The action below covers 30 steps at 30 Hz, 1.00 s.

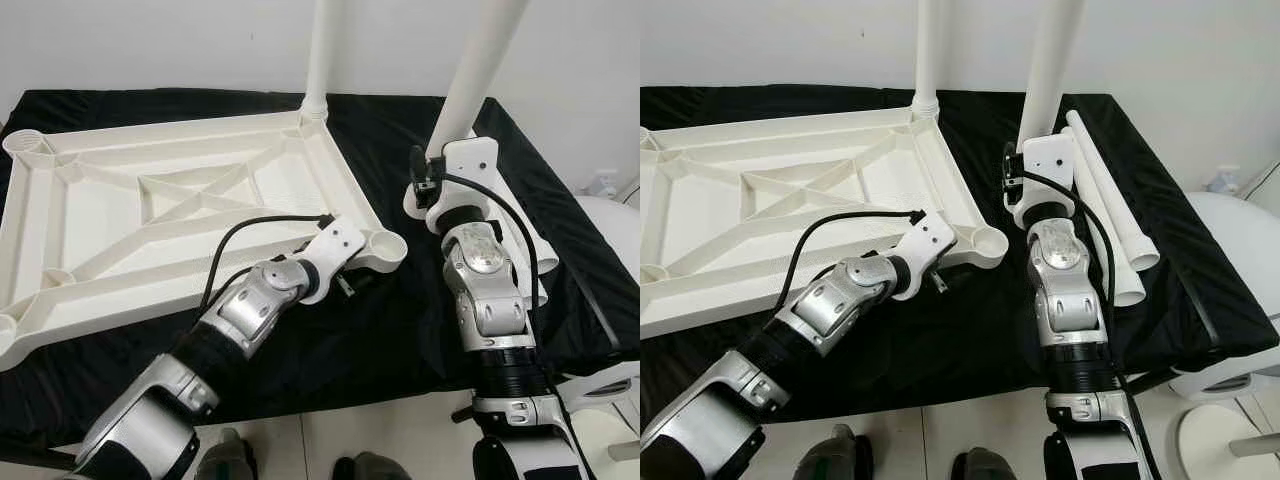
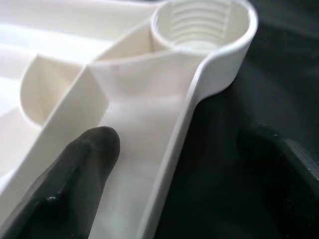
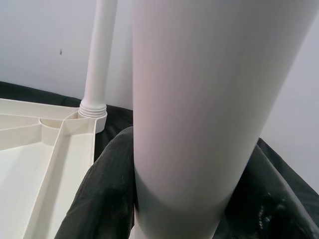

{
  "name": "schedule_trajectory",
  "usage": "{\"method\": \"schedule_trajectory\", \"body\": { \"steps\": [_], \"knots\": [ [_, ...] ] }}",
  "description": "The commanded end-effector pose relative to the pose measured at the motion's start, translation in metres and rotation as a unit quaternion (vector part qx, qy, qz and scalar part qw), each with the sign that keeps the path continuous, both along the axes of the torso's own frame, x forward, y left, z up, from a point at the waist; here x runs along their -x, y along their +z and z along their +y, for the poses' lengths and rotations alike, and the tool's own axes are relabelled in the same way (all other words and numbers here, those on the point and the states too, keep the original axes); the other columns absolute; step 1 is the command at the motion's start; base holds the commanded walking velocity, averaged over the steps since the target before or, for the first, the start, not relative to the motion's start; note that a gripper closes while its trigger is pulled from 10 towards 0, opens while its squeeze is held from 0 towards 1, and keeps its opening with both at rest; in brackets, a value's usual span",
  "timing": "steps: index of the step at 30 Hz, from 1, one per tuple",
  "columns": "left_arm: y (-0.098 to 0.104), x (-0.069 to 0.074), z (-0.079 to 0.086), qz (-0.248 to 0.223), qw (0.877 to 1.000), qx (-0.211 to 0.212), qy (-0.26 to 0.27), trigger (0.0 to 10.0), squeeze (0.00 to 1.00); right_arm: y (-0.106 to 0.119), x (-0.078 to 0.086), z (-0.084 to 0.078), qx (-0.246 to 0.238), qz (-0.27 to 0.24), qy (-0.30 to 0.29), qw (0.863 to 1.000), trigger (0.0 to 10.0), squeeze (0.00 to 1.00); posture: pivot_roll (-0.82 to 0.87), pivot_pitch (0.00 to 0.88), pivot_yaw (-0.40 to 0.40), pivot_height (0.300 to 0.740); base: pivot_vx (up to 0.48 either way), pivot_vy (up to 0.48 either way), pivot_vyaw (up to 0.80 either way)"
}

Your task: Building children table

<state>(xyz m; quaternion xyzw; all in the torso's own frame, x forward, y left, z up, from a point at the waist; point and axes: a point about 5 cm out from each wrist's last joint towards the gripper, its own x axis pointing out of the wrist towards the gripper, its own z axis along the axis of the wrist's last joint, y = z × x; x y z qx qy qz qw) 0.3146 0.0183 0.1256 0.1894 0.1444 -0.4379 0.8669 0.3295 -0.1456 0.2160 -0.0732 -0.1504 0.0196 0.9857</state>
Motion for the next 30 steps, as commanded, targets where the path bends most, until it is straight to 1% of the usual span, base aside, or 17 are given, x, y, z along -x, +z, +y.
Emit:
{"method": "schedule_trajectory", "body": {
  "steps": [1, 3, 4, 10, 15, 16, 17, 18, 19, 23, 26, 28, 29, 30],
  "knots": [
    [-0.006, 0.000, 0.002, 0.006, 1.000, -0.014, 0.007, 10.0, 0.00, 0.005, 0.000, 0.001, 0.002, -0.013, 0.000, 1.000, 10.0, 0.00, 0.02, 0.040, -0.038, 0.740, 0.000, 0.000, 0.00],
    [-0.007, 0.001, 0.003, 0.006, 1.000, -0.014, 0.008, 10.0, 0.00, 0.005, 0.000, 0.001, 0.002, -0.013, 0.001, 1.000, 10.0, 0.00, 0.02, 0.040, -0.036, 0.740, 0.000, 0.000, 0.00],
    [-0.011, 0.003, 0.005, 0.013, 1.000, -0.012, 0.013, 10.0, 0.00, 0.005, 0.001, 0.002, 0.003, -0.013, 0.005, 1.000, 10.0, 0.00, 0.02, 0.039, -0.036, 0.740, 0.000, 0.000, 0.00],
    [-0.014, 0.004, 0.008, 0.019, 1.000, -0.009, 0.020, 10.0, 0.00, 0.005, 0.002, 0.003, 0.004, -0.011, 0.015, 1.000, 10.0, 0.00, 0.03, 0.042, -0.043, 0.740, 0.000, 0.000, 0.00],
    [-0.014, 0.003, 0.009, 0.019, 1.000, -0.011, 0.021, 10.0, 0.00, 0.004, 0.002, 0.008, 0.001, -0.004, 0.039, 0.999, 10.0, 0.00, 0.03, 0.047, -0.051, 0.740, 0.000, 0.000, 0.00],
    [-0.014, 0.003, 0.009, 0.018, 1.000, -0.012, 0.022, 10.0, 0.00, 0.003, 0.003, 0.010, 0.002, 0.003, 0.053, 0.999, 10.0, 0.00, 0.03, 0.048, -0.052, 0.740, 0.000, 0.000, 0.00],
    [-0.012, 0.002, 0.009, 0.016, 1.000, -0.012, 0.023, 10.0, 0.00, 0.002, 0.005, 0.014, 0.000, 0.011, 0.072, 0.997, 10.0, 0.00, 0.03, 0.052, -0.056, 0.740, 0.000, 0.000, 0.00],
    [-0.012, 0.002, 0.009, 0.016, 1.000, -0.012, 0.023, 10.0, 0.00, 0.002, 0.005, 0.014, 0.000, 0.011, 0.072, 0.997, 10.0, 0.00, 0.03, 0.052, -0.056, 0.740, 0.000, 0.000, 0.00],
    [-0.010, 0.000, 0.009, 0.010, 1.000, -0.012, 0.024, 10.0, 0.00, 0.001, 0.007, 0.018, -0.003, 0.021, 0.095, 0.995, 10.0, 0.00, 0.03, 0.055, -0.057, 0.740, 0.000, 0.000, 0.00],
    [-0.008, 0.000, 0.008, 0.005, 1.000, -0.011, 0.022, 10.0, 0.00, 0.001, 0.008, 0.019, -0.012, 0.026, 0.104, 0.994, 10.0, 0.00, 0.03, 0.059, -0.056, 0.740, 0.000, 0.000, 0.00],
    [0.000, -0.002, 0.009, -0.015, 1.000, -0.013, 0.011, 10.0, 0.00, 0.000, 0.010, 0.019, -0.016, 0.031, 0.105, 0.994, 10.0, 0.00, 0.02, 0.067, -0.050, 0.740, 0.000, 0.000, 0.00],
    [0.002, -0.002, 0.009, -0.020, 1.000, -0.013, 0.006, 10.0, 0.00, -0.001, 0.010, 0.018, -0.018, 0.033, 0.105, 0.994, 10.0, 0.00, 0.02, 0.067, -0.050, 0.740, 0.000, 0.000, 0.00],
    [0.004, 0.000, 0.009, -0.027, 0.999, -0.016, -0.006, 8.7, 0.00, -0.001, 0.010, 0.018, -0.019, 0.034, 0.104, 0.994, 10.0, 0.00, 0.02, 0.069, -0.047, 0.740, 0.000, 0.000, 0.00],
    [0.005, 0.001, 0.009, -0.030, 0.999, -0.017, -0.015, 8.1, 0.00, -0.001, 0.010, 0.017, -0.020, 0.035, 0.103, 0.994, 10.0, 0.00, 0.02, 0.070, -0.046, 0.740, 0.000, 0.000, 0.00]
  ]
}}
